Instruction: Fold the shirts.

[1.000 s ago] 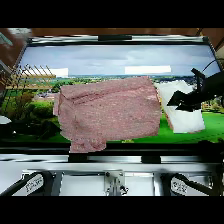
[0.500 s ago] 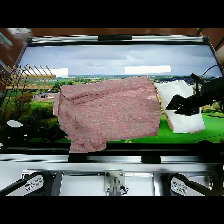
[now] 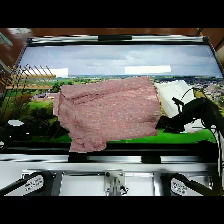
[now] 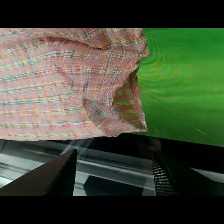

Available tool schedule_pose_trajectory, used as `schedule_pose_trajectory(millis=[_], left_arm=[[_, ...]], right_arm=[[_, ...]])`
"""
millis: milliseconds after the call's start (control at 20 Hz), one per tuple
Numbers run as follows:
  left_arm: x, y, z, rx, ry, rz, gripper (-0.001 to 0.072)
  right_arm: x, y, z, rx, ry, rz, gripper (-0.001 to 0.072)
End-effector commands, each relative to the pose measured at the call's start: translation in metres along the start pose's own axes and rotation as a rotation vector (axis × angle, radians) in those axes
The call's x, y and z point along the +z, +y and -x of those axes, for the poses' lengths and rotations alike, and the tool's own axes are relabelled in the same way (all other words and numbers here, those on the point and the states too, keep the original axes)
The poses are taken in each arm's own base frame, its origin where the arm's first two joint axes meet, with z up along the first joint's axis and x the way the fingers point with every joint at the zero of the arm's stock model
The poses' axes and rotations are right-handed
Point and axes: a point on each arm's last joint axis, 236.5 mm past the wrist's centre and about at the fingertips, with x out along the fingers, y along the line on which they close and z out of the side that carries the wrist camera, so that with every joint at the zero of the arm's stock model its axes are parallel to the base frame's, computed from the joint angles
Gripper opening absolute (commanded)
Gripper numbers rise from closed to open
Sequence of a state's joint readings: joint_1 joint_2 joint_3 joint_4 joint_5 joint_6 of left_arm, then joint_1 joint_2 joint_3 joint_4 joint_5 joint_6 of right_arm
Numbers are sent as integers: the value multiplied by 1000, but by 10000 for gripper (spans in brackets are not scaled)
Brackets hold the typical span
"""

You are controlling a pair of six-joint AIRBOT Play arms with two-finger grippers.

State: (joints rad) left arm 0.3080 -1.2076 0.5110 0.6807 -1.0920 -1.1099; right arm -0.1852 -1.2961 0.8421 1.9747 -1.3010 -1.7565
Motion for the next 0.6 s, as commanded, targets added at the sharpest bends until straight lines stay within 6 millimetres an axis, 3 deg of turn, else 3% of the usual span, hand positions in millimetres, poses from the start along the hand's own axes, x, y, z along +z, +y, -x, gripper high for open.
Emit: schedule_pose_trajectory(millis=[0,400,500,550], left_arm=[[-5,-5,0,-19,21,0,27],[-5,-6,1,-21,20,-3,27],[-5,-9,3,-28,26,-10,27],[-3,-11,4,-31,24,-16,27]], right_arm=[[0,-7,-21,-29,-31,14,581],[-4,-14,-41,-23,-56,-22,581],[3,-13,-42,-15,-87,-32,579],[8,-10,-41,-4,-110,-40,513]])
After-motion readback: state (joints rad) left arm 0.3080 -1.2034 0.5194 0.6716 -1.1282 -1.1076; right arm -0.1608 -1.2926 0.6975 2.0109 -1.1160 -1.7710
